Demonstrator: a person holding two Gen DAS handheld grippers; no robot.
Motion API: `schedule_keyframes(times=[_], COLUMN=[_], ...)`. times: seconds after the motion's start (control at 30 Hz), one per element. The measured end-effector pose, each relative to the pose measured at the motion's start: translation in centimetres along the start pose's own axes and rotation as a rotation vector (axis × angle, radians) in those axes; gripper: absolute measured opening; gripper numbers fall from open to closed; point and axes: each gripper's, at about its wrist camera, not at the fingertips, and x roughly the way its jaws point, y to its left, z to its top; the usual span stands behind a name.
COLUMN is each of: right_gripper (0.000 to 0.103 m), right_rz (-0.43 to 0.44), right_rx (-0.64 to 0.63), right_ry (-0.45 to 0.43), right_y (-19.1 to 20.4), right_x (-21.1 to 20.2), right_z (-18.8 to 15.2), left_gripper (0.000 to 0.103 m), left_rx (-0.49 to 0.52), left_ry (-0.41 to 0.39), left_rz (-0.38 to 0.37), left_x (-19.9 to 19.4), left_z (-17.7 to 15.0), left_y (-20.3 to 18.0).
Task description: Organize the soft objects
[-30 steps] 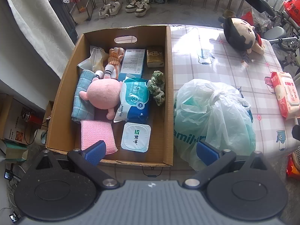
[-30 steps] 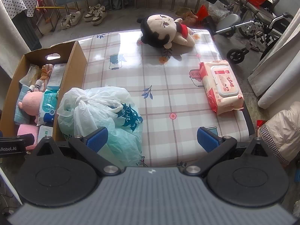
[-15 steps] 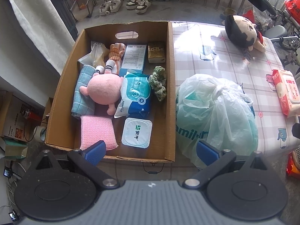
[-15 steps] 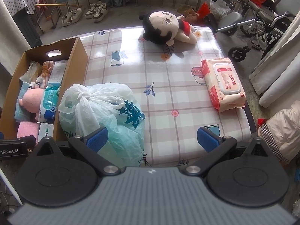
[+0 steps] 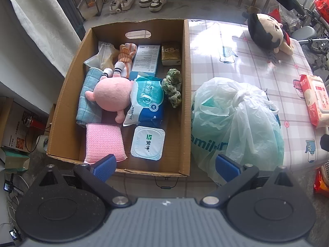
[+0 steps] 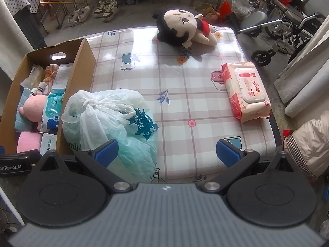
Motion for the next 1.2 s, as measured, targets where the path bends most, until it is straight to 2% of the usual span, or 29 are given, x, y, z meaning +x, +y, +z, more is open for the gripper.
schedule_keyframes(times=[1.2], right_gripper=[0.102], right_rz=[-0.005], right_rx=[-0.006], right_ry=[-0.009], right_y=[0.01], right_x=[-0.23], right_z=[0.12], left_gripper=[0.103], left_rx=[0.008], left_ry=[0.003], left_rz=[0.006], left_x=[0.24], left_z=[0.14], left_y=[-0.35])
